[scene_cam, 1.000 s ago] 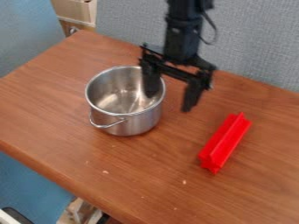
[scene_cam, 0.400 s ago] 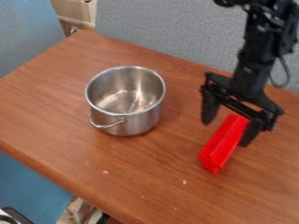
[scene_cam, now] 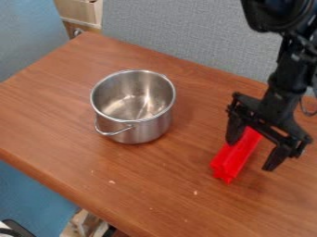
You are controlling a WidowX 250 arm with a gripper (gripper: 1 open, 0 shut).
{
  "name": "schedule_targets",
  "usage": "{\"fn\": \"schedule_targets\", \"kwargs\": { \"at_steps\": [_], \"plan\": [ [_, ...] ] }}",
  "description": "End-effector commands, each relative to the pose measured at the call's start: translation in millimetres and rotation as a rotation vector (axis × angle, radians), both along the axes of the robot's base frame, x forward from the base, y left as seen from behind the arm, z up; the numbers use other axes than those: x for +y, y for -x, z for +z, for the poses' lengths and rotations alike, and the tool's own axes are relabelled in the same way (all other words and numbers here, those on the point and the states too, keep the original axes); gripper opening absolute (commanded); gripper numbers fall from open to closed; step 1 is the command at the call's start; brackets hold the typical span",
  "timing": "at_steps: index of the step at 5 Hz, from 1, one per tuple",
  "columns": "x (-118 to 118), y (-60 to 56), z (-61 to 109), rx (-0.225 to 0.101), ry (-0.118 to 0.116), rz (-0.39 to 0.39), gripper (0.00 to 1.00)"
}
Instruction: Put the red object in the metal pot
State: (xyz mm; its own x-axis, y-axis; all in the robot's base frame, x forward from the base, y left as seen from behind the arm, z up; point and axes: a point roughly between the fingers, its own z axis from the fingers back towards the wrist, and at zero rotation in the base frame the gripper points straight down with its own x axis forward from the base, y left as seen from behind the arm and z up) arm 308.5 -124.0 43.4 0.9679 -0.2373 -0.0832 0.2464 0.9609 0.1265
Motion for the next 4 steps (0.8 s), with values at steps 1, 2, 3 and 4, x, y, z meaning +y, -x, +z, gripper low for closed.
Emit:
{"fn": "schedule_targets", "kwargs": {
  "at_steps": [1, 2, 3, 4],
  "plan": [
    [-10, -13.8, 6.0, -0.063, -0.002, -0.033, 1.0],
    [-11, -19.2, -1.0, -0.067, -0.019, -0.043, 1.0],
    [-11, -25.4, -7.2, -0.068, -0.032, -0.05, 1.0],
    [-9, -30.0, -14.6, -0.063, -0.043, -0.051, 1.0]
  ]
}}
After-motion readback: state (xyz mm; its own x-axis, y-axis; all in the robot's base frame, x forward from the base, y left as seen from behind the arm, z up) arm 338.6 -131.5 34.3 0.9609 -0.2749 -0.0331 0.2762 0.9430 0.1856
